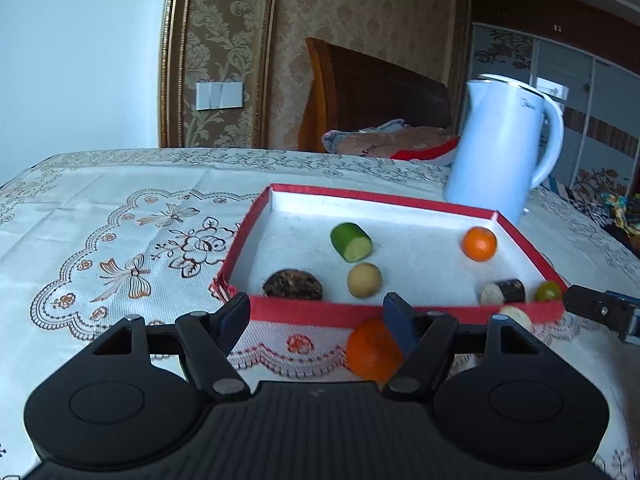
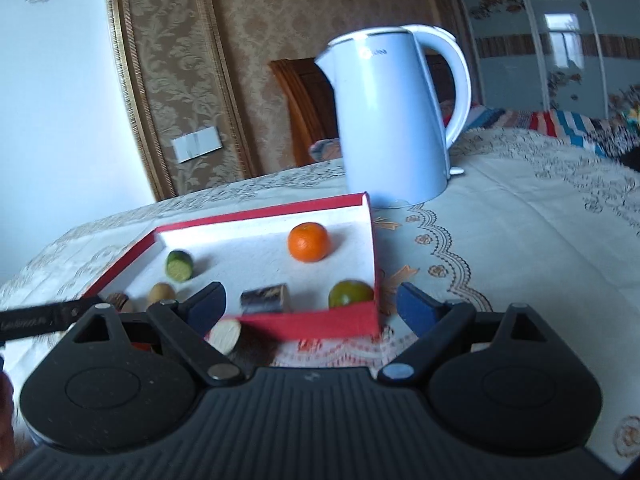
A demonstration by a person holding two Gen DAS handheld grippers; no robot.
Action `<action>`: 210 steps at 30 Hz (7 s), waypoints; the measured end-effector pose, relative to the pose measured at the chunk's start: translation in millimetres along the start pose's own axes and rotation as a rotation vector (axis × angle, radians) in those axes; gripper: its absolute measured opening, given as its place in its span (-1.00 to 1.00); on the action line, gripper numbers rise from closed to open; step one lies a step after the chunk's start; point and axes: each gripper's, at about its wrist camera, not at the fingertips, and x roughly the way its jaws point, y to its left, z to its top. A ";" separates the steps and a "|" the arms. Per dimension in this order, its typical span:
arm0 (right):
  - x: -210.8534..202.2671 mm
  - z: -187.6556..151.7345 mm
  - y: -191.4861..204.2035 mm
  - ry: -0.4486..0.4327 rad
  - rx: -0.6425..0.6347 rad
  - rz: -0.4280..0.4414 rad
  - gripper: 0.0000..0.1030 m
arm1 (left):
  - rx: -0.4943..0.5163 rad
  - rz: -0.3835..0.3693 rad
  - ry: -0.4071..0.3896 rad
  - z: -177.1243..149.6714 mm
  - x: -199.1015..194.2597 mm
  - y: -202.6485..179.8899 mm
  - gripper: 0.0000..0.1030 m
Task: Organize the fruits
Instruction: 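Withdraw both open tools from the tray toward the remaining produce, then close the right tool on another green round fruit, then grasp the tan round fruit with the left tool while the right tool holds the green fruit, then carry the green fruit and tan fruit over the red tray with both tools, then open both tools to release the two fruits into the tray, then withdraw both open tools from the tray toward the remaining produce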
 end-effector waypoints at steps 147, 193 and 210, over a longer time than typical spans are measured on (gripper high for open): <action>117.3 34.9 33.2 0.169 -0.085 -0.107 -0.42 | 0.085 0.123 0.065 41.4 103.1 -34.9 -0.43; 120.8 30.4 37.5 0.128 -0.076 -0.155 0.65 | -0.001 0.171 0.062 43.4 107.6 -16.5 0.26; 104.5 27.2 35.7 0.059 -0.065 -0.151 1.00 | 0.097 0.152 0.028 35.2 95.6 -29.1 0.53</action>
